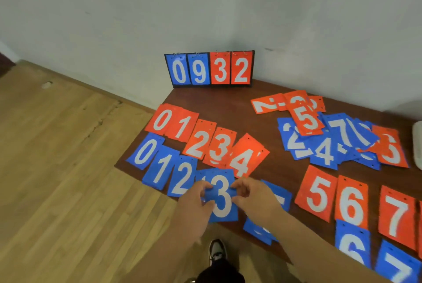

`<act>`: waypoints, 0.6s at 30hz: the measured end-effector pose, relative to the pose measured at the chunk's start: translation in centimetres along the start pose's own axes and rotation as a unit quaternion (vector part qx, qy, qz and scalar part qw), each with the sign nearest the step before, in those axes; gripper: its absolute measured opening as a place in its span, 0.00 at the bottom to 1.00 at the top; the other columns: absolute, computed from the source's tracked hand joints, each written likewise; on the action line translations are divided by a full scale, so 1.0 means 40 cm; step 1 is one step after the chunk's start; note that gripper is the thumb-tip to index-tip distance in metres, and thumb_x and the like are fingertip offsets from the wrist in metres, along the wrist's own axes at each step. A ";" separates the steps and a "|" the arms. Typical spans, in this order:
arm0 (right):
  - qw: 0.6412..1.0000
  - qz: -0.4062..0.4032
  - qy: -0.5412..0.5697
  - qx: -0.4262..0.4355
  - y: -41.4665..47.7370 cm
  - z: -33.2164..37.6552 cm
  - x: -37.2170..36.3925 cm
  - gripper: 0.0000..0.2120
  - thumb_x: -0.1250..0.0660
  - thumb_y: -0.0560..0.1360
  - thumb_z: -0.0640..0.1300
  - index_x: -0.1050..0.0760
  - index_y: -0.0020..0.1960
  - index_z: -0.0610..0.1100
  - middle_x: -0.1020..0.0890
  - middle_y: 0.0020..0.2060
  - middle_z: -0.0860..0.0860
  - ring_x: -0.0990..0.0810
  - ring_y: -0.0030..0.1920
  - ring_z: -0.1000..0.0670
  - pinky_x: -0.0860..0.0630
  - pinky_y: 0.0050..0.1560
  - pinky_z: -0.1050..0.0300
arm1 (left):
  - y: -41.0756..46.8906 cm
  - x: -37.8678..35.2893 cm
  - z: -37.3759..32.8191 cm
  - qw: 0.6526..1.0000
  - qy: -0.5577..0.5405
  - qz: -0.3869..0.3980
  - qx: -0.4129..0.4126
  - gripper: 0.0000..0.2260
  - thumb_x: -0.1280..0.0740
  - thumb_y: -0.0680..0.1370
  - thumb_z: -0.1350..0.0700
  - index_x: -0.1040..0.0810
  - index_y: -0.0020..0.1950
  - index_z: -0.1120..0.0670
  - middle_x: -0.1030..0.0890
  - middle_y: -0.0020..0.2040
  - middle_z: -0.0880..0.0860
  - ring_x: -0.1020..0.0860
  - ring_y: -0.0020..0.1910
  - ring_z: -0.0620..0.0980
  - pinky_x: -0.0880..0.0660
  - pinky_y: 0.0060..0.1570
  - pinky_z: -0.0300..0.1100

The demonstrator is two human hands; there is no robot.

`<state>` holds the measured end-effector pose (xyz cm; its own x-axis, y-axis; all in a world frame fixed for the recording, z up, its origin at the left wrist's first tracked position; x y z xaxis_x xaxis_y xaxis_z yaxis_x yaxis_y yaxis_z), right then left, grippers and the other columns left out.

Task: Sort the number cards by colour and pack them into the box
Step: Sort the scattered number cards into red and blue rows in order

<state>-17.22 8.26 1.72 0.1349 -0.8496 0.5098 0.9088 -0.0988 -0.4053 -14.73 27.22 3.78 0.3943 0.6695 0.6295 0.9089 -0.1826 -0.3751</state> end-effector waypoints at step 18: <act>0.982 0.019 -0.179 -0.058 0.149 -0.011 -0.157 0.13 0.32 0.77 0.49 0.26 0.61 0.53 0.19 0.46 0.55 0.21 0.47 0.53 0.20 0.48 0.56 | 0.181 -0.027 0.143 0.940 0.324 0.069 -0.083 0.17 0.38 0.83 0.45 0.30 0.70 0.46 0.29 0.58 0.50 0.29 0.58 0.50 0.26 0.57 0.45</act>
<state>-12.84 12.77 -4.21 0.3173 -0.6196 0.7180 0.8516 -0.1469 -0.5032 -9.35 29.30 -3.52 0.4618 0.0614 0.8849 0.8302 -0.3812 -0.4068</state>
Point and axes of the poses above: each hand's wrist, its own y-axis towards the middle knuckle, its own x-axis out of the back of the hand, z = x × y, the point moved 2 cm from there along y, towards the middle knuckle
